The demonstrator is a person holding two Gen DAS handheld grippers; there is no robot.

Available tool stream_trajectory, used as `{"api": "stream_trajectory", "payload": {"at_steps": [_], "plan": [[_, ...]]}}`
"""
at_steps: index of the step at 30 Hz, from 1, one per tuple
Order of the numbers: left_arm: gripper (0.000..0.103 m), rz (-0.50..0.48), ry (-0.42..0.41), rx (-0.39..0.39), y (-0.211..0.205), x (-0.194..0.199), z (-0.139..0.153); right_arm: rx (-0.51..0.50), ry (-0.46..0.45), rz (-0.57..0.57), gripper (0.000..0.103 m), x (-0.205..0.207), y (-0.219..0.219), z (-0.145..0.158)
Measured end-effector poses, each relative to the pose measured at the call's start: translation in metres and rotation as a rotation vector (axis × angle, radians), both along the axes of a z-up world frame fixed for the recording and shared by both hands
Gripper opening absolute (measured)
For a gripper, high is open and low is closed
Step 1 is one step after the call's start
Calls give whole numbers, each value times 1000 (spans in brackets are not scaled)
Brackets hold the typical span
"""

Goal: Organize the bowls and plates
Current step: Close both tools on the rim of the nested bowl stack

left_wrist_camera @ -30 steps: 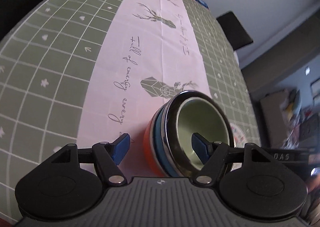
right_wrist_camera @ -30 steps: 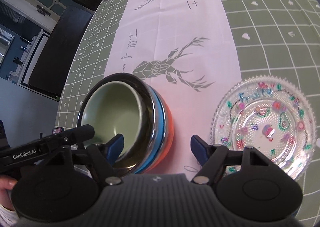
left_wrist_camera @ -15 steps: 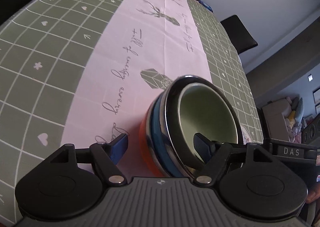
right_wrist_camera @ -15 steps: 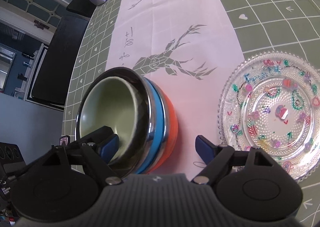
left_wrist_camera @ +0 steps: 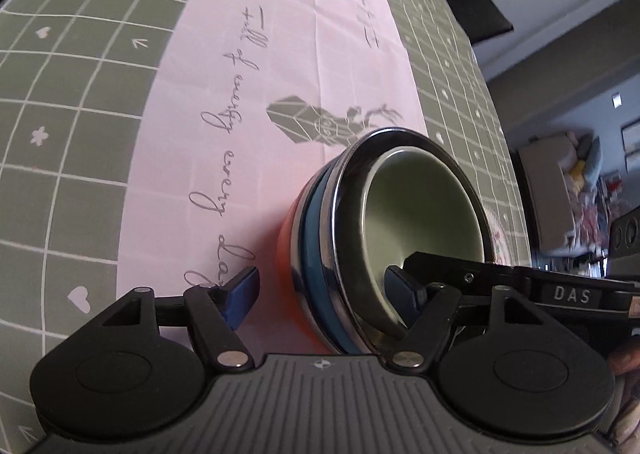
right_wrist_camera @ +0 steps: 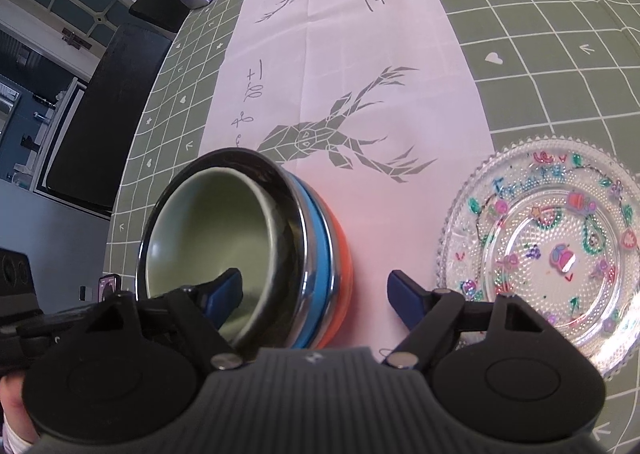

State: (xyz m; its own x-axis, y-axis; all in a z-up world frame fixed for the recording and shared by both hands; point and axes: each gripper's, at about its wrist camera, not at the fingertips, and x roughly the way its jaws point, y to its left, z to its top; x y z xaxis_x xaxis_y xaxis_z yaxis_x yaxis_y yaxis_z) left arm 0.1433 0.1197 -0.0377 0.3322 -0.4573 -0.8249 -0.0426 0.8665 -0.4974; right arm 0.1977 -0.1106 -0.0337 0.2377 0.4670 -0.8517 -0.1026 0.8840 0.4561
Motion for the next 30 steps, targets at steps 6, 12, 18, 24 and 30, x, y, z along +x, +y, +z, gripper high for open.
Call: {"api": "stream_trajectory", "payload": {"at_steps": [6,12,18,24,30], "plan": [[79,-137,62,46,-4,19,3,-24,33,30,69,7,0,0],[72,-204,132,16,-5,33,-3,-2,78,52,63,13,2,-4],[66,-234,145,-11,-2,39,-3,41,130,51,54,19,5,-9],[69,-170,120,16,-9,33,0,29,127,62,50,19,10,-9],[67,-44,24,47,-11,11,5,31,120,26,48,15,7,-8]]}}
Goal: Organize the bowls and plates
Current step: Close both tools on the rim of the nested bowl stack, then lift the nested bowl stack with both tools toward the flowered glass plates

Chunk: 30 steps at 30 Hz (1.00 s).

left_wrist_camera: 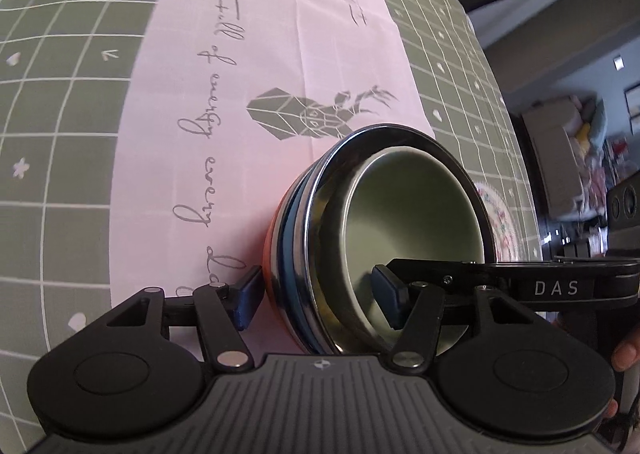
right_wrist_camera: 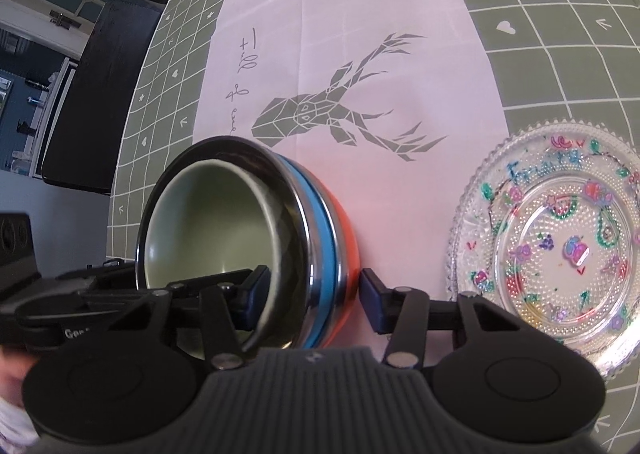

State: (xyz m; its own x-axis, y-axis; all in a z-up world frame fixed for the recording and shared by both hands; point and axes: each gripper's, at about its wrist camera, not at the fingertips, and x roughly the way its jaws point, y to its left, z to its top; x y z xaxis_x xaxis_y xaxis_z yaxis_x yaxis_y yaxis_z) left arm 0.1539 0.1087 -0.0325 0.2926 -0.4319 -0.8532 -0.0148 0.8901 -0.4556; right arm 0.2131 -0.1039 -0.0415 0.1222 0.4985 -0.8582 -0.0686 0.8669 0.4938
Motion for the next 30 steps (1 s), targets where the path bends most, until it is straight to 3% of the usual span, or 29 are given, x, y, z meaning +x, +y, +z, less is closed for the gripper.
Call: {"api": "stream_trajectory", "payload": {"at_steps": [6,14,20,30], "plan": [[67,61,-1,-3,-2,-5,0,9,7,-8,47,-1,-5,0],[66,-32,97,8,-3,12,0,-37,-1,-8,45,-1,3,4],[65,-115,129,79,-13,18,6,-31,-2,-3,44,0,1,3],[64,-162,110,110,-17,17,9,-44,-24,8,43,-2,3,6]]}}
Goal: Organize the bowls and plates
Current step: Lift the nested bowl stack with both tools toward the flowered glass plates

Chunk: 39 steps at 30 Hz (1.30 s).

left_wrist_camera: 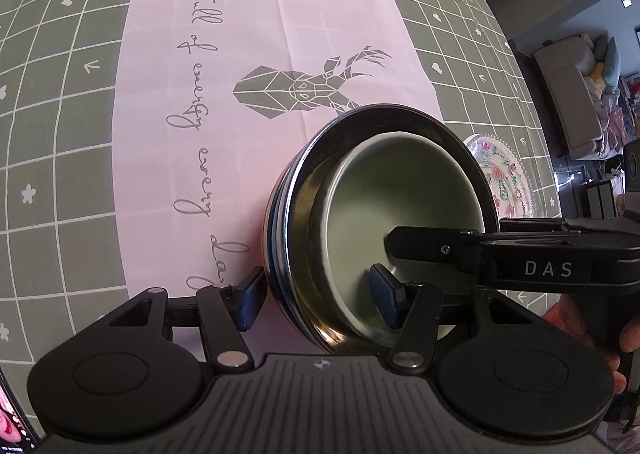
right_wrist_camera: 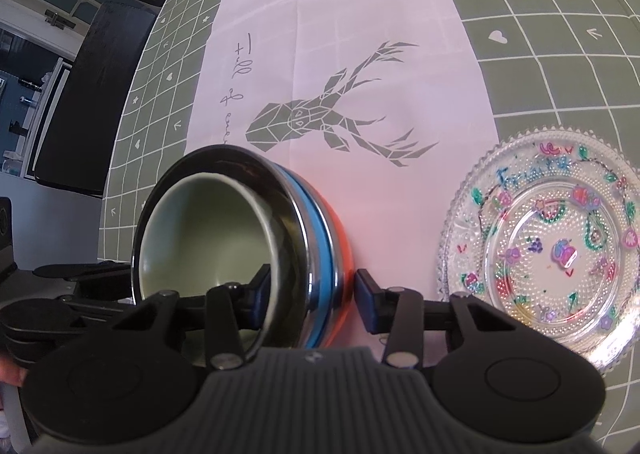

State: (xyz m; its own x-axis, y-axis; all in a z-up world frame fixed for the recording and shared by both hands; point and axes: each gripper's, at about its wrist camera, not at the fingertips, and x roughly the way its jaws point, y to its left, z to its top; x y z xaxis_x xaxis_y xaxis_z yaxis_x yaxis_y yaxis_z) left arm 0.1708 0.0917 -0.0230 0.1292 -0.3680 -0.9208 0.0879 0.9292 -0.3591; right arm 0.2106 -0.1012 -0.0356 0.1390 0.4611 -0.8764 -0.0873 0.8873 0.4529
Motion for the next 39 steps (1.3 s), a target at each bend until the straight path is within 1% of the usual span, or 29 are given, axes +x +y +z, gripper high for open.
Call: {"api": "stream_trajectory", "payload": {"at_steps": [4,8,11,18,21,25,28,29,32,36,37,38,39], "plan": [[62,10,6,5,0,0,0,-17,-10,0,42,-2,3,2],[55,18,11,5,5,0,2,-19,-20,-3,38,-2,3,5],[52,21,10,12,9,0,4,-21,-29,1,36,-1,5,8],[52,61,23,-4,17,3,4,-32,-31,-1,34,4,12,7],[53,63,25,-15,19,6,2,-29,-30,5,35,6,12,6],[54,51,-22,-14,20,5,2,-4,-41,27,45,4,12,6],[59,52,-65,-24,20,2,1,-10,-46,34,47,0,16,2],[62,63,-69,-35,21,2,1,-5,-44,27,48,0,15,1],[66,95,-90,-69,27,0,1,14,-39,4,49,0,10,-1],[66,109,-105,-97,32,0,0,23,-39,-18,50,-3,7,-2],[66,112,-102,-96,32,0,0,31,-37,-22,49,-3,7,-2],[58,121,-98,-95,32,1,-1,41,-30,-26,46,-3,6,-2],[54,127,-91,-95,33,1,-2,44,-24,-31,46,-3,6,-2]]}}
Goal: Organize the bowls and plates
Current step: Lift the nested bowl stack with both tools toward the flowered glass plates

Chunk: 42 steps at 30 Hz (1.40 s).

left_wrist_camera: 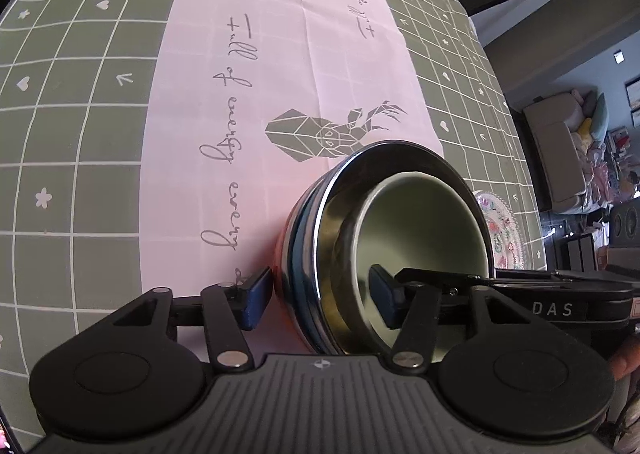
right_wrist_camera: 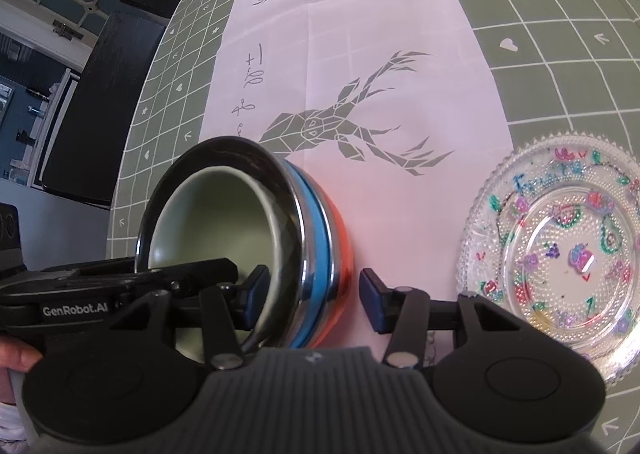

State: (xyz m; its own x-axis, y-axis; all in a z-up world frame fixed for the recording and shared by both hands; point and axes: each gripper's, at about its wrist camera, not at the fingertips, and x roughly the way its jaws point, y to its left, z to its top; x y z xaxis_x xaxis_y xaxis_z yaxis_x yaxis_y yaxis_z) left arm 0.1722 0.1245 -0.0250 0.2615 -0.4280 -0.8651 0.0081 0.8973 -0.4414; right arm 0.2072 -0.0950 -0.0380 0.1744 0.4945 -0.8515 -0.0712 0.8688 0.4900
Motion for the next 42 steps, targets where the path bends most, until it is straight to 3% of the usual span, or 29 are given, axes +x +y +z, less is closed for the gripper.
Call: {"api": "stream_trajectory", "payload": {"at_steps": [8,22,24,26,30,34,39,42], "plan": [[50,45,43,37,-4,-2,2,-32,-5,-24,41,-3,5,1],[47,93,119,30,-2,7,-2,-55,11,-62,37,6,5,4],[46,67,104,37,-3,6,-1,-50,0,-56,39,7,4,4],[40,62,95,51,-2,4,3,-10,6,-50,50,6,1,3],[31,49,77,75,0,2,10,-5,-4,-34,56,2,-1,8],[32,62,71,76,0,2,9,-13,5,-28,56,1,1,6],[47,69,95,60,-1,3,3,-6,37,-40,56,1,3,-1],[49,56,102,77,-2,4,4,0,37,-45,49,1,2,-2]]}}
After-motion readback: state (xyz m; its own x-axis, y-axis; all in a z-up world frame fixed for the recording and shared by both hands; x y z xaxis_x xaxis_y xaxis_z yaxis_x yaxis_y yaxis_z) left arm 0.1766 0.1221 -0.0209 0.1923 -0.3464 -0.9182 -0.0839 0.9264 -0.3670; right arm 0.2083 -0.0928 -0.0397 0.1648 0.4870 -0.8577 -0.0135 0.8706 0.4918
